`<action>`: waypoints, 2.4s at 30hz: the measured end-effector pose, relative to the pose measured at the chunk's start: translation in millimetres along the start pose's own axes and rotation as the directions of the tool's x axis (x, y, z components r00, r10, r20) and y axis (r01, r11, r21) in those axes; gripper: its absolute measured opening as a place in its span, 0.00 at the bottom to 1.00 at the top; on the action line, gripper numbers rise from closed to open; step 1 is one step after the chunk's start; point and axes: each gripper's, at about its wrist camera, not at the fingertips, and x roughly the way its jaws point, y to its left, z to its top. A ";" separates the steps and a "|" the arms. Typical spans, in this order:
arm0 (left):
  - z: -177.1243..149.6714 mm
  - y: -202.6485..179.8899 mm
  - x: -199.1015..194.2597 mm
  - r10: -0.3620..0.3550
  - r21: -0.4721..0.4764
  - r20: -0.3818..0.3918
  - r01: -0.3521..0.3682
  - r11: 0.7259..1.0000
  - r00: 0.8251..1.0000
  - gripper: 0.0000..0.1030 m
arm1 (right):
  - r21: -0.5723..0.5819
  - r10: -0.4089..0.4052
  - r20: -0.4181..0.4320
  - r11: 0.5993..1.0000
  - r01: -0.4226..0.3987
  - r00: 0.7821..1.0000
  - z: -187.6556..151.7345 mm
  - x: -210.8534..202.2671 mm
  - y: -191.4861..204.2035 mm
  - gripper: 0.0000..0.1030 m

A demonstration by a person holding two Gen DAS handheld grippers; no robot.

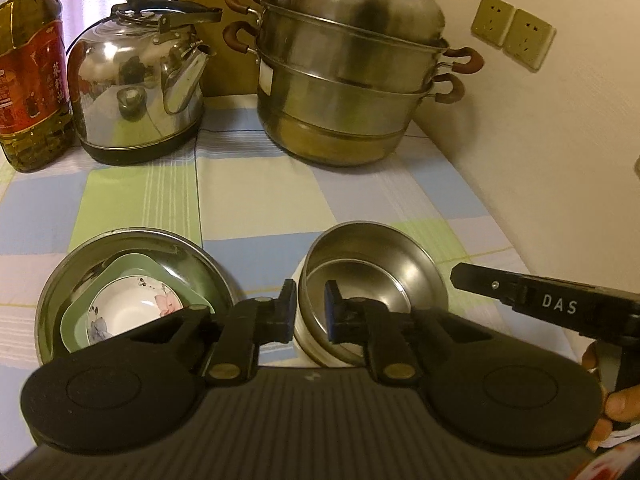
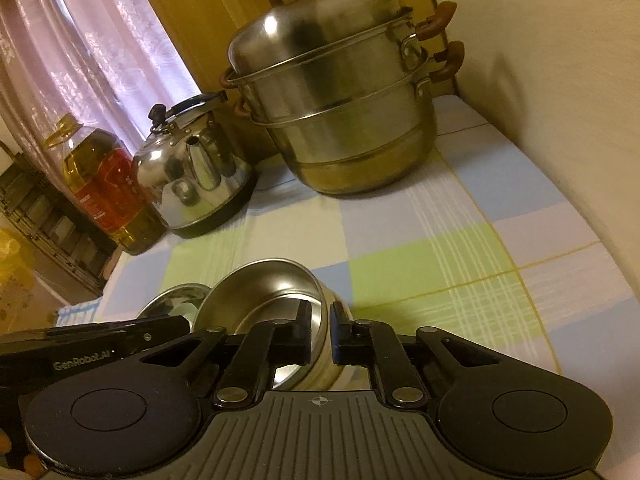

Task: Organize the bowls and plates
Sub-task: 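Reach both tools to the nested bowl stack and pinch its rim, then lift the bowl stack with both tools and carry it over the steel plate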

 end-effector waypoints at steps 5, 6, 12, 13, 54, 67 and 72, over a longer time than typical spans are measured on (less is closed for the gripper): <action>0.9 1.0 11.1 0.007 -0.017 -0.014 -0.007 1.000 1.000 0.02 | -0.014 0.021 -0.009 1.000 -0.021 1.000 2.8 6.8 -4.6 0.01; 0.9 1.1 13.3 0.013 -0.019 -0.017 -0.013 1.000 1.000 0.01 | -0.019 0.022 -0.010 1.000 -0.022 1.000 3.4 8.3 -4.8 0.01; 0.4 4.7 21.7 0.023 -0.045 -0.037 -0.025 0.999 0.999 0.01 | -0.023 0.039 -0.030 0.999 -0.039 0.999 5.0 15.0 -9.2 0.00; 0.2 4.5 22.8 0.025 -0.046 -0.041 -0.027 0.999 0.999 0.01 | -0.023 0.040 -0.033 0.999 -0.040 0.999 4.9 16.1 -10.0 0.00; -0.8 12.2 21.8 -0.004 -0.169 -0.067 -0.008 0.986 0.998 0.35 | 0.040 0.053 -0.058 0.998 -0.051 0.997 19.6 16.5 -21.2 0.43; -10.3 5.9 54.2 0.004 -0.169 -0.157 -0.030 0.985 0.988 0.31 | 0.019 0.019 -0.202 1.000 -0.016 0.979 4.3 66.8 -15.7 0.43; -12.4 2.9 56.0 0.022 -0.143 -0.161 -0.045 0.989 0.987 0.27 | 0.002 -0.004 -0.213 1.000 0.004 0.977 4.2 67.5 -16.2 0.34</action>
